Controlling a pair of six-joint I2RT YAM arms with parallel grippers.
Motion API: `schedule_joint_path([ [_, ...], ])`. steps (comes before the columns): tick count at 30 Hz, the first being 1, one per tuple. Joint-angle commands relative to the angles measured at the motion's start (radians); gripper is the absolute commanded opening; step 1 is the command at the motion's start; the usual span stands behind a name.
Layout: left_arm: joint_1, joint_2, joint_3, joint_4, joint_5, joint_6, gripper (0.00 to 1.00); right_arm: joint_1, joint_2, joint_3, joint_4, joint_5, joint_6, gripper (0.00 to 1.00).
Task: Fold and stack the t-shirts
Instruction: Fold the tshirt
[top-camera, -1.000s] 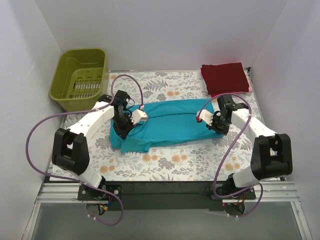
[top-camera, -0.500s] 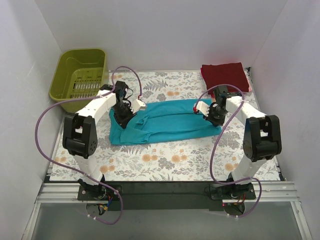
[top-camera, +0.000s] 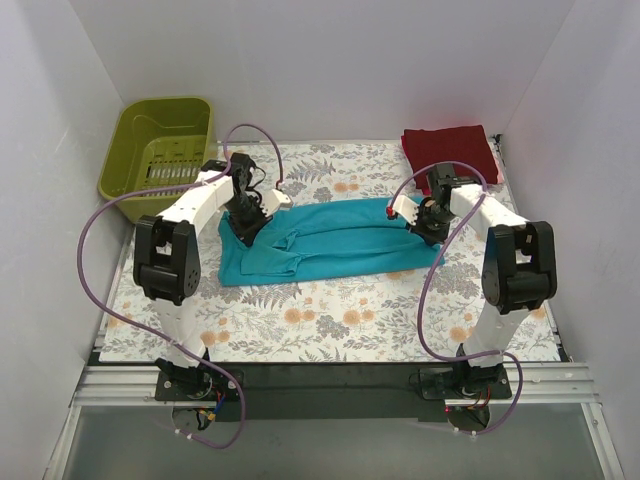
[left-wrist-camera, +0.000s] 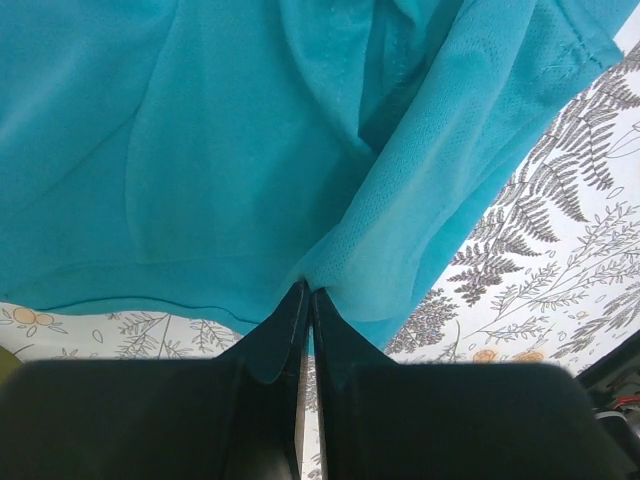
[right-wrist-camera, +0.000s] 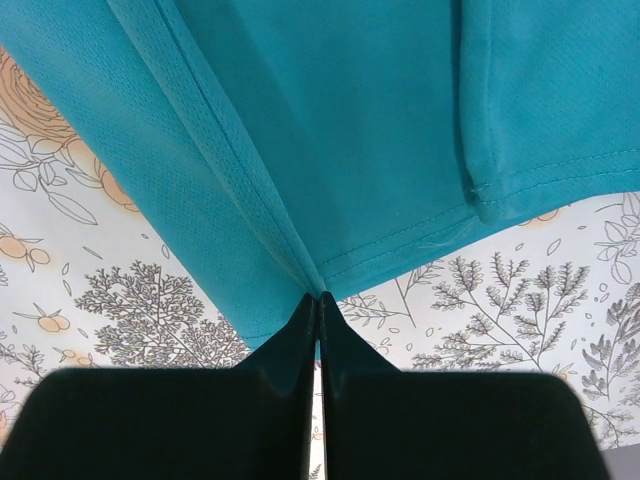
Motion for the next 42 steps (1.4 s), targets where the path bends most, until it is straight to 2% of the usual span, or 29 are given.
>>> schedule_joint_path([
  [1,0.012,-0.003,0.052,-0.004,0.009,0.030,0.00,-0.008,0.019,0.044,-0.034,-0.018,-0.058,0.01],
  [18,0.030,0.085,0.146,0.001,0.005,0.033,0.00,-0.017,0.071,0.089,-0.033,-0.016,-0.056,0.01],
  [38,0.033,0.128,0.127,0.096,-0.018,-0.013,0.00,-0.017,0.139,0.136,-0.033,-0.012,-0.033,0.01],
  [39,0.033,0.129,0.132,0.099,-0.027,-0.021,0.00,-0.017,0.139,0.136,-0.034,-0.010,-0.033,0.03],
  [40,0.033,0.129,0.135,0.096,-0.028,-0.033,0.04,-0.017,0.137,0.138,-0.034,-0.004,-0.023,0.15],
  [41,0.033,0.123,0.141,0.095,-0.028,-0.042,0.12,-0.017,0.136,0.142,-0.034,-0.002,-0.018,0.21],
  [42,0.038,0.117,0.152,0.090,-0.017,-0.061,0.24,-0.017,0.128,0.144,-0.036,-0.002,-0.012,0.26],
])
